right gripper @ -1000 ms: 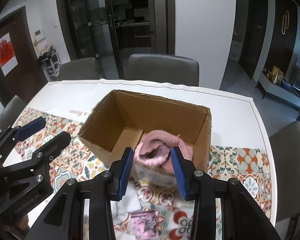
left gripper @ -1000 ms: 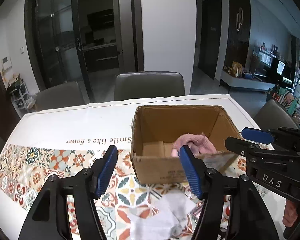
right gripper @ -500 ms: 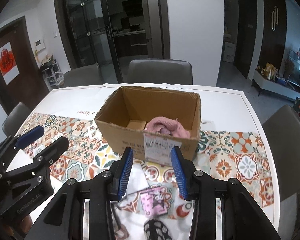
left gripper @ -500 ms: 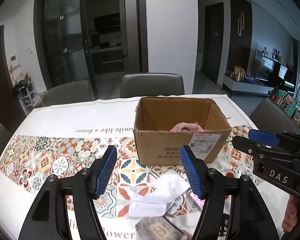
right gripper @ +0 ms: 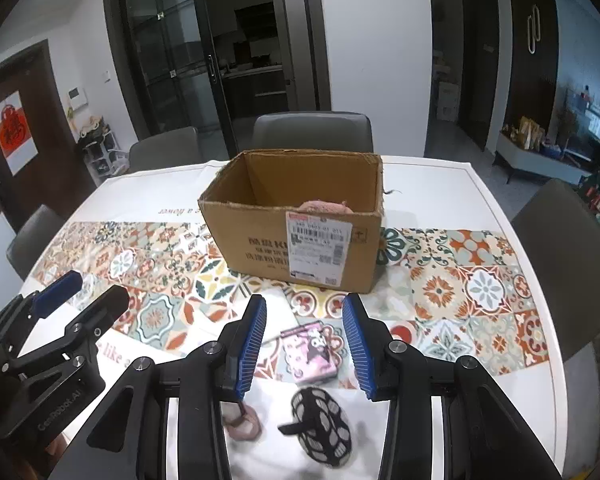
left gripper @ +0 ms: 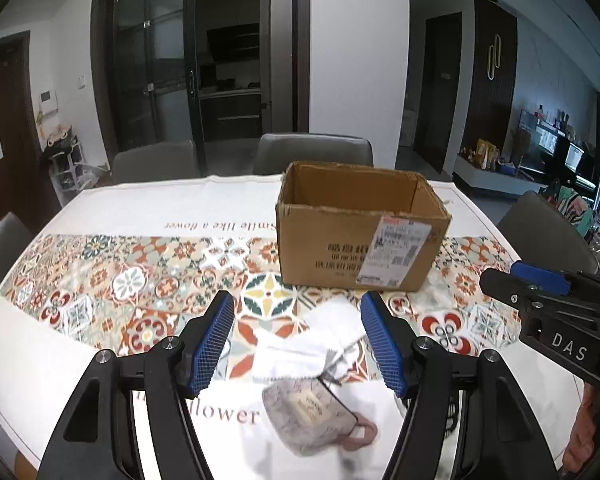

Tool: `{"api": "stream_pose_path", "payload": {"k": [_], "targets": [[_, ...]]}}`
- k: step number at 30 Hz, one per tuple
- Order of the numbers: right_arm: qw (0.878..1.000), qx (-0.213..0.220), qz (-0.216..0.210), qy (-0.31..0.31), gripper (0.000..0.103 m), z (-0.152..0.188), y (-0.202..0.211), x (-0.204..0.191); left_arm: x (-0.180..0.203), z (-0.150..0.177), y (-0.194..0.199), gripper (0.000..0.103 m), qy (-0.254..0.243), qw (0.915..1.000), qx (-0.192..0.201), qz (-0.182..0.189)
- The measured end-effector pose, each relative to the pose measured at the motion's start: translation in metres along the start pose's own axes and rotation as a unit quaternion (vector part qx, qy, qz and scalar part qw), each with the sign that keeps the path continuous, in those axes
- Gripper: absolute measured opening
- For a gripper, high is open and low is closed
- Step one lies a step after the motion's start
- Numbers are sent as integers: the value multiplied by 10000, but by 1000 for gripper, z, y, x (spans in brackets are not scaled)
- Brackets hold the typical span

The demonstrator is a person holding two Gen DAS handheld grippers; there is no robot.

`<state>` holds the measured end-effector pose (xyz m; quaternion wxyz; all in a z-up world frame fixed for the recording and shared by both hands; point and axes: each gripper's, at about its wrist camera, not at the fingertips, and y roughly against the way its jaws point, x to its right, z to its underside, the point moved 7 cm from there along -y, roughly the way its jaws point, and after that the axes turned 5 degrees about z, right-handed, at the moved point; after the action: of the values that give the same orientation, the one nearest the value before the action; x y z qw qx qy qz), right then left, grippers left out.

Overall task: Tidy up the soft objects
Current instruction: 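Withdraw both tools from the box back toward the remaining items, then grasp the grey pouch with the left tool while the right tool grasps the patterned slipper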

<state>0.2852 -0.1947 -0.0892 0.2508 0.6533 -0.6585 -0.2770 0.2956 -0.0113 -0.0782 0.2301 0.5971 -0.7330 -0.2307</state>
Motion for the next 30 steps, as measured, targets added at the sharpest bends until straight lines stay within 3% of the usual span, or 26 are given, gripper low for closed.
{"api": "stream_pose_path", "payload": {"k": [6, 9, 16, 23, 30], "targets": [[10000, -26, -45, 6, 41, 25, 7, -4, 0, 31, 2, 65, 140, 9995, -280, 104], [9997, -226, -82, -28, 47, 41, 2, -5, 0, 49, -3, 65, 209, 9982, -537, 157], [9972, -717, -149, -132, 47, 74, -17, -7, -8, 81, -13, 65, 542, 9945, -871, 227], [9967, -777, 241, 42, 47, 91, -28, -5, -15, 112, -33, 65, 907, 9855, -1414, 229], [9934, -1107, 239, 159, 47, 112, -47, -7, -19, 129, -50, 65, 1254, 9755, -1785, 284]]}}
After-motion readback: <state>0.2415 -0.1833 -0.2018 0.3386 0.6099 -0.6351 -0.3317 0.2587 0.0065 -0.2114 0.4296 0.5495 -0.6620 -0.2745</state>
